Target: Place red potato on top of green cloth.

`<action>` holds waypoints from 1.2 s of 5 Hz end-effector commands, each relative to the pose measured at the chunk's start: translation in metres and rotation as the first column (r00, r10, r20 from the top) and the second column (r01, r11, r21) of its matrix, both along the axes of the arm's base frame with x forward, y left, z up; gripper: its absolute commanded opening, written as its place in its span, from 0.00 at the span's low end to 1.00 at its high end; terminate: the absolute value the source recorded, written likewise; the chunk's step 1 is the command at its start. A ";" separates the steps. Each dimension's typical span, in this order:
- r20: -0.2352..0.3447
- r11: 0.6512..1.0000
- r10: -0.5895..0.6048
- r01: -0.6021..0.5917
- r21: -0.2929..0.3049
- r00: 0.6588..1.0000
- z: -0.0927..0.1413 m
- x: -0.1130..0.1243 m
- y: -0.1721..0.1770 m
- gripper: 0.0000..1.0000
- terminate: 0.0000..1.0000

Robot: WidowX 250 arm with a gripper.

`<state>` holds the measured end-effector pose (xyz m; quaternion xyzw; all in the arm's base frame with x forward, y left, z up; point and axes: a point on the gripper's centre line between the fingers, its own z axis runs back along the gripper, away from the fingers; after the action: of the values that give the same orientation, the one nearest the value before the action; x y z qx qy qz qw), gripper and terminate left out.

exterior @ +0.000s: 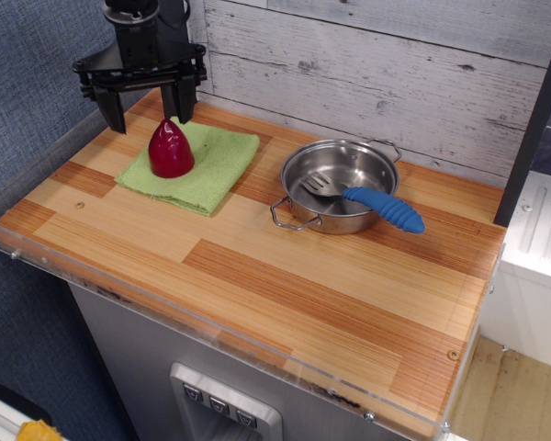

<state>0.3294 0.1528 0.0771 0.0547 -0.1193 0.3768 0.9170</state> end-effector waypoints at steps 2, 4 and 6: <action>0.088 0.986 -0.166 0.167 -0.009 0.982 0.051 -0.004 -0.076 1.00 0.00; 0.115 0.939 -0.342 0.345 0.001 0.933 0.052 -0.005 -0.141 1.00 0.00; 0.068 0.908 -0.417 0.419 -0.021 0.906 0.055 -0.025 -0.170 1.00 0.00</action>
<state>0.3161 -0.0182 0.1181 0.0049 -0.1270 0.1761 0.9761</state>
